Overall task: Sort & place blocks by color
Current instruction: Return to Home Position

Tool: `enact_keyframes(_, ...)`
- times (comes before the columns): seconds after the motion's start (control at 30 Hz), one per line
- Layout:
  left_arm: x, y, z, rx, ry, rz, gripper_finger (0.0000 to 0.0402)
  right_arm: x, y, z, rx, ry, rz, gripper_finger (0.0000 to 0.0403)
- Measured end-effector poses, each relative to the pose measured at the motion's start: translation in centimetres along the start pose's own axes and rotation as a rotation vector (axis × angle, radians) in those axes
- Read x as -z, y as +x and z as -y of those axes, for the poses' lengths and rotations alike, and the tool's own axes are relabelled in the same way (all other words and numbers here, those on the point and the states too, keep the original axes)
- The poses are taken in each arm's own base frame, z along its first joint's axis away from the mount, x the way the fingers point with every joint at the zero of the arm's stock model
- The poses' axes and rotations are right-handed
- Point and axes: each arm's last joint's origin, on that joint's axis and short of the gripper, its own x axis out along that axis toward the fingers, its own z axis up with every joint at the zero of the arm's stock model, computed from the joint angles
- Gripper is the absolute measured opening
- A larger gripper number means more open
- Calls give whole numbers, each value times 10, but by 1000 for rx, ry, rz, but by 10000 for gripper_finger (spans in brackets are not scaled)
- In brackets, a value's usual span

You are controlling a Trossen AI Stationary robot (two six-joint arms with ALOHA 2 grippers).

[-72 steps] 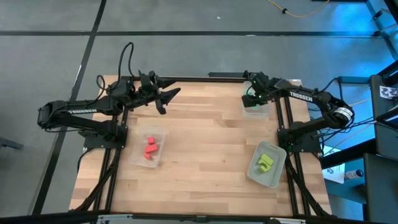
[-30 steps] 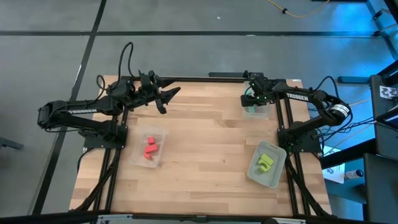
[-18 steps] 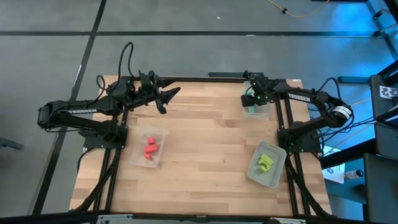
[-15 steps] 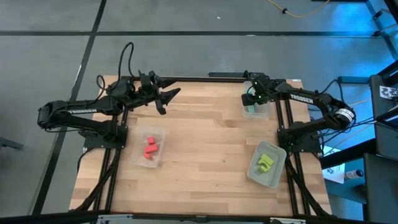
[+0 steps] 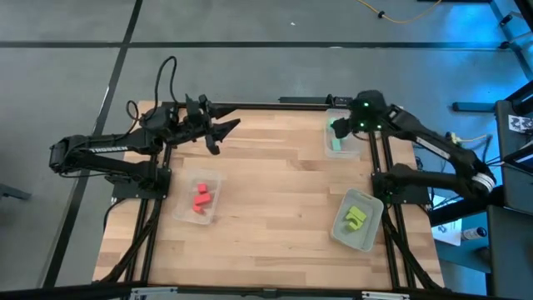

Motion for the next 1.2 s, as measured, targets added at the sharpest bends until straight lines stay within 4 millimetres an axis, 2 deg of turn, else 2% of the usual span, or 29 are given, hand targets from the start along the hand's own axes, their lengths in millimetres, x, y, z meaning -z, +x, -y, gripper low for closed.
enact_keyframes(0.23, -1, 0, 4, 147, -36, -10, 221, -12, -51, -48, -642, -241, 265, 185)
enact_keyframes(0.37, -2, 0, 5, 171, -66, -7, 221, -16, -77, -71, -866, -420, 451, 185)
enact_keyframes(0.5, -2, 0, 5, 156, -73, -5, 221, -17, -88, -80, -933, -520, 570, 184)
enact_keyframes(0.9, -1, -1, 8, 157, -87, -7, 221, -13, -89, -87, -985, -500, 534, 185)
enact_keyframes(1.2, 1, -4, 23, 205, -110, -18, 220, -11, -89, -91, -1011, -495, 512, 184)
